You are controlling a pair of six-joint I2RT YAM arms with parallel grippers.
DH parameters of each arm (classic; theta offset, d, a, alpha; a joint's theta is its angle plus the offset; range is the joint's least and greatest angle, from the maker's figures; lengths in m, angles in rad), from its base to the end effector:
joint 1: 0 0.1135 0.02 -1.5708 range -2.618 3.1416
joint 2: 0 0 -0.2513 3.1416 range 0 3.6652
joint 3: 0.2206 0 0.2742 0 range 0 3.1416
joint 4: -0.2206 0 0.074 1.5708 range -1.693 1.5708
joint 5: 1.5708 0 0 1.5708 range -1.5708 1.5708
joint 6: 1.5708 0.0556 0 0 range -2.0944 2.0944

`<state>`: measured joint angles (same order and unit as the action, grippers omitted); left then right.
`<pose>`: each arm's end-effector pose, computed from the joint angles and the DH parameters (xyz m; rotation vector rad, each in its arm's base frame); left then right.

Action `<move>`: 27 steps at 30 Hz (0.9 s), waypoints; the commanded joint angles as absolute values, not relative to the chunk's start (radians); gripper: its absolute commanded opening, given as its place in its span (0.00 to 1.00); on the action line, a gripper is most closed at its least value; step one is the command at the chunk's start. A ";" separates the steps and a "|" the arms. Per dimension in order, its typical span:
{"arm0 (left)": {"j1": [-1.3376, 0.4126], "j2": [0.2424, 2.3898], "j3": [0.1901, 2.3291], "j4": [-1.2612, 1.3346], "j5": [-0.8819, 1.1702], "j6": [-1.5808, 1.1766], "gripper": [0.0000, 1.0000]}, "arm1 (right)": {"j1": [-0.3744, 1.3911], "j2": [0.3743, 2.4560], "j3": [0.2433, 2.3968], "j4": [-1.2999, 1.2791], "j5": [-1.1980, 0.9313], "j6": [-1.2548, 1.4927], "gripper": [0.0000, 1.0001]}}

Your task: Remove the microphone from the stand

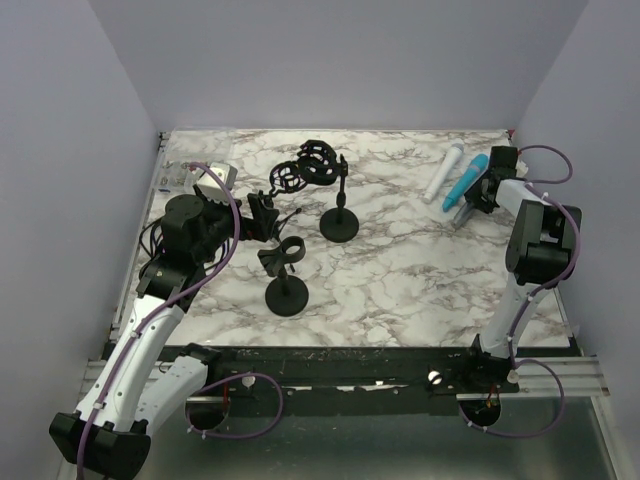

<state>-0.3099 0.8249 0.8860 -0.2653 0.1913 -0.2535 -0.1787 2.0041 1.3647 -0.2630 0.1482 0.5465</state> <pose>0.2242 -0.0829 0.3482 0.1915 1.7974 -0.5739 0.4472 -0.0891 0.1288 0.9314 2.2764 -0.0233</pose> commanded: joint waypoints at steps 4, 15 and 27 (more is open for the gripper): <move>-0.313 0.827 0.911 -0.263 0.176 -0.242 0.99 | -0.186 2.046 1.364 -0.253 0.106 0.548 0.29; -0.313 0.830 0.911 -0.261 0.179 -0.243 0.99 | -0.187 1.967 1.358 -0.257 0.118 0.533 0.63; -0.313 0.828 0.910 -0.259 0.185 -0.245 0.98 | -0.183 1.784 1.323 -0.222 -0.032 0.498 0.70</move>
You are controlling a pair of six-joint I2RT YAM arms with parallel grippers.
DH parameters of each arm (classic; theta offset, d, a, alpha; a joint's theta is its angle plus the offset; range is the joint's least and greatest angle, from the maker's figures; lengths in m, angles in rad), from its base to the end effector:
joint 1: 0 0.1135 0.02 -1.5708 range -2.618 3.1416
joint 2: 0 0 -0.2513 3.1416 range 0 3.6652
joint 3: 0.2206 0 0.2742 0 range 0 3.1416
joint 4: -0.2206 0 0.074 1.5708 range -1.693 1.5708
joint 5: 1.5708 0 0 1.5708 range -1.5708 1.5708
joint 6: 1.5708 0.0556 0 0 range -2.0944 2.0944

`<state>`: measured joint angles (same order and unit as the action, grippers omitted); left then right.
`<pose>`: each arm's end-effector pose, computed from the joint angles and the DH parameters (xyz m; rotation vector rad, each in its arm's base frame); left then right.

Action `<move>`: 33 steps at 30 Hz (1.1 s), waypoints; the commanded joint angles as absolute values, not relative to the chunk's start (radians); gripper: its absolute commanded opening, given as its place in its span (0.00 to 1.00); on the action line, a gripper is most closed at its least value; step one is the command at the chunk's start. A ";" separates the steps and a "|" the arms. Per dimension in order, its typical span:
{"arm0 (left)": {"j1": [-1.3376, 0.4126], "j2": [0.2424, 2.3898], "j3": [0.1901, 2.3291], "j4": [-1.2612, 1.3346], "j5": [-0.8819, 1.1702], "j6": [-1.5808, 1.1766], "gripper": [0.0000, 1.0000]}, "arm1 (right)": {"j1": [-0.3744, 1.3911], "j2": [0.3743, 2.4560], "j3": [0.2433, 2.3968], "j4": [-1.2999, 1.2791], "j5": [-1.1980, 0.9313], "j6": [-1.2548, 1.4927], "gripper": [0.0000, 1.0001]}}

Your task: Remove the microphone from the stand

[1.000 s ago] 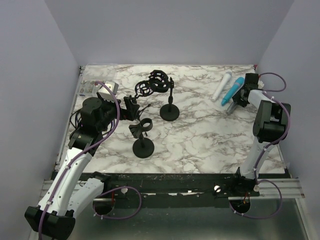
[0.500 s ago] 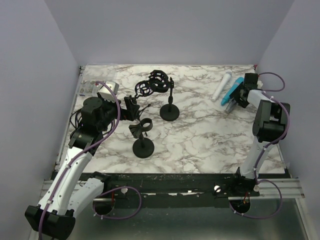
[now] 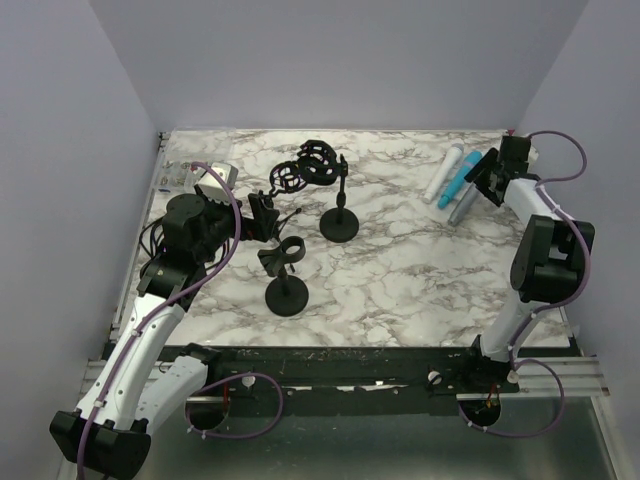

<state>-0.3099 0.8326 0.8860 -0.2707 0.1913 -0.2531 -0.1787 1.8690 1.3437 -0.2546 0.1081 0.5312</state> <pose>0.2257 -0.0834 0.3459 0.1914 1.8107 -0.5724 0.4391 -0.0854 0.1805 0.8646 2.1802 0.0467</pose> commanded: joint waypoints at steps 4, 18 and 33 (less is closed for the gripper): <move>-0.313 0.834 0.911 -0.258 0.190 -0.247 0.99 | -0.147 1.735 1.316 -0.168 -0.275 0.494 0.79; -0.307 0.836 0.910 -0.258 0.190 -0.246 0.99 | 0.148 1.733 1.309 0.347 -0.879 0.898 0.91; -0.306 0.834 0.911 -0.256 0.195 -0.247 0.99 | 0.275 1.826 1.394 0.302 -0.899 0.910 0.74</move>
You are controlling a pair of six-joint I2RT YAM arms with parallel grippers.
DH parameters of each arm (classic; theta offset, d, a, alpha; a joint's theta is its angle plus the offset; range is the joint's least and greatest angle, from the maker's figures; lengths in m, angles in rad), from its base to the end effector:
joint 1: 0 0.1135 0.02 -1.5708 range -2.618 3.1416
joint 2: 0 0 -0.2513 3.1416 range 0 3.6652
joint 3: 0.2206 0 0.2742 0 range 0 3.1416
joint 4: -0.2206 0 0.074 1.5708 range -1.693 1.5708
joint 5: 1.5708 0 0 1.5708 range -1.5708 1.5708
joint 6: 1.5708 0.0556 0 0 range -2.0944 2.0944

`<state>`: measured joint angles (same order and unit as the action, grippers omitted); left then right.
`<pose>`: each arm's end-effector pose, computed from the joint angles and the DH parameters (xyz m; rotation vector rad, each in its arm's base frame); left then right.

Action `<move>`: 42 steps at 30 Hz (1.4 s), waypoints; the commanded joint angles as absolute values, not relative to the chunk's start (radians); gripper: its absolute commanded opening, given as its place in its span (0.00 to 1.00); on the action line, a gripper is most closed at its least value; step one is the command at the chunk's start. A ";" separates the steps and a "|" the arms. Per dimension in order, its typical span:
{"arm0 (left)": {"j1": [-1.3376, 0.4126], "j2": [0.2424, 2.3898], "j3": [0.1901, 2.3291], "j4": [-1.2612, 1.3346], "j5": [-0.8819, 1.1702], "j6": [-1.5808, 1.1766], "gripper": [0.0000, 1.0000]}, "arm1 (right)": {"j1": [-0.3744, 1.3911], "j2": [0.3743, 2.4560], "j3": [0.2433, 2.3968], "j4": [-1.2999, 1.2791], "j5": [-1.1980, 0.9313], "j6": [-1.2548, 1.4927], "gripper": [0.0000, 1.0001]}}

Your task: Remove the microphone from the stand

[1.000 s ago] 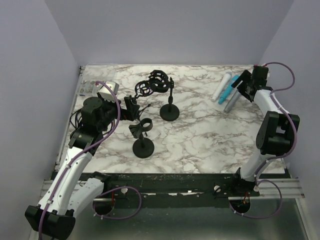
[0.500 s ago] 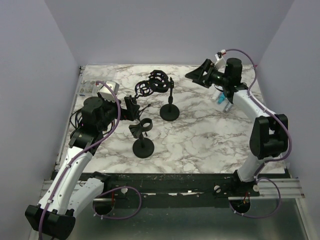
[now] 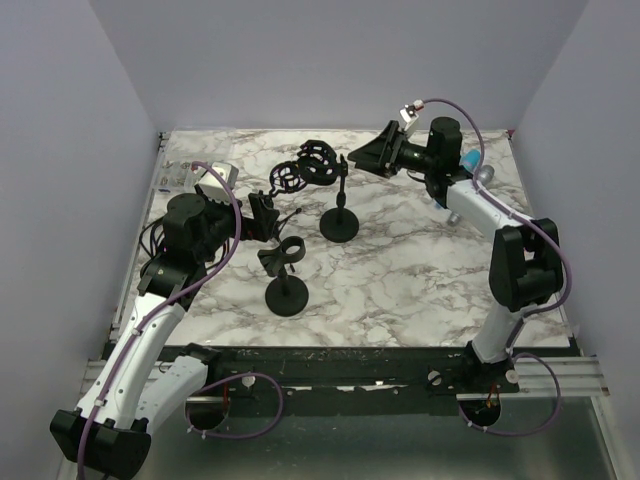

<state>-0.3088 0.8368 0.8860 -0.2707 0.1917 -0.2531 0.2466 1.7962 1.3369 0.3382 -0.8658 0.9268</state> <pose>0.2268 -0.0835 0.3449 0.1906 1.8149 -0.5716 0.4278 0.1514 0.2803 -0.0930 1.9207 1.5575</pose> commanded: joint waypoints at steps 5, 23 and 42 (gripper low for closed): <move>-0.304 0.835 0.911 -0.257 0.198 -0.248 0.99 | 0.298 1.854 1.430 0.260 -0.879 0.883 0.73; -0.304 0.834 0.913 -0.261 0.195 -0.245 0.99 | 0.311 1.882 1.358 0.093 -0.785 0.747 0.50; -0.304 0.834 0.912 -0.262 0.195 -0.245 0.99 | 0.311 1.982 1.231 0.122 -0.707 0.712 0.48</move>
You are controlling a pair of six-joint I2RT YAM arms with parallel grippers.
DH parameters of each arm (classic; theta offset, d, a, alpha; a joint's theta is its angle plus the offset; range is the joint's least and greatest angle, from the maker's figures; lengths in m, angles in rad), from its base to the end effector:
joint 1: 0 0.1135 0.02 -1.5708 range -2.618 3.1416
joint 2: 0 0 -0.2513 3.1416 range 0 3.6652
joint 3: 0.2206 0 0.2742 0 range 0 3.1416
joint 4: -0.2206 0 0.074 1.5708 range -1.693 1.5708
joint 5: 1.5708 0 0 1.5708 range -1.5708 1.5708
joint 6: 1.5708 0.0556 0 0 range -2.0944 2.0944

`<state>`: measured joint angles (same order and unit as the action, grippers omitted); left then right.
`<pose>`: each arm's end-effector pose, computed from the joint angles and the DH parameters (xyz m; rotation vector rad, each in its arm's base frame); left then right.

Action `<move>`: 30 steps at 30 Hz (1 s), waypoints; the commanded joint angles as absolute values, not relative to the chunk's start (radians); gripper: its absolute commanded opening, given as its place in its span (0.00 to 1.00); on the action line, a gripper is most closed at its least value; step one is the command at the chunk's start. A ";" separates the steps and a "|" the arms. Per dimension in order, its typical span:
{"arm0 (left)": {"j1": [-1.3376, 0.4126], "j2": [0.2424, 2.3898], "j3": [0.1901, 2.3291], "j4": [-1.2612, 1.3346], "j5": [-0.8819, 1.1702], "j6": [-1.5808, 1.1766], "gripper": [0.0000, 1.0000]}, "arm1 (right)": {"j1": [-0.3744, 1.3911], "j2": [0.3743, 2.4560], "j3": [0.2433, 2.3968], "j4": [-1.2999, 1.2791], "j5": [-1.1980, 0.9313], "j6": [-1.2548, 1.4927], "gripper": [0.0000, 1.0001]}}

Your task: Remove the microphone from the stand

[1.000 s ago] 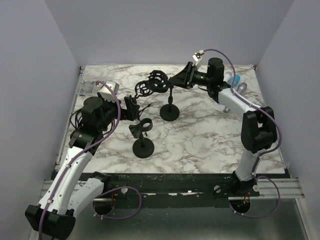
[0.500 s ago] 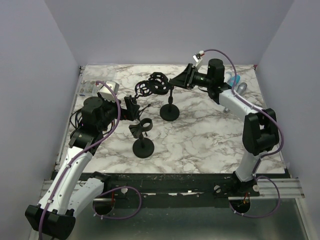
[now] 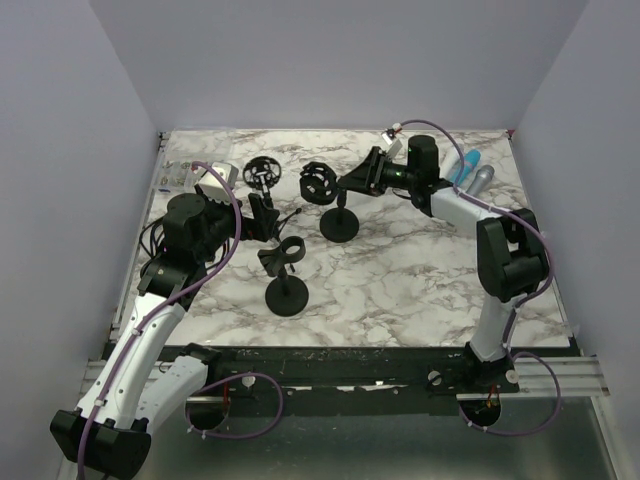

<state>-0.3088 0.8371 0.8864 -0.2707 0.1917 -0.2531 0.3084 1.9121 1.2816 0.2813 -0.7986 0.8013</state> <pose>0.2268 -0.0835 0.3450 0.1906 1.8148 -0.5716 0.4277 0.1781 0.2024 -0.0860 2.1069 1.4712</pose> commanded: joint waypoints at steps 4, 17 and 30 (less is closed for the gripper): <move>-0.304 0.835 0.912 -0.262 0.197 -0.245 0.99 | 0.311 1.975 1.230 0.117 -0.704 0.709 0.48; -0.304 0.833 0.911 -0.260 0.195 -0.245 0.99 | 0.313 1.935 1.290 0.081 -0.704 0.700 0.56; -0.302 0.848 0.911 -0.259 0.190 -0.244 0.99 | 0.312 1.858 1.405 -0.070 -0.639 0.608 0.92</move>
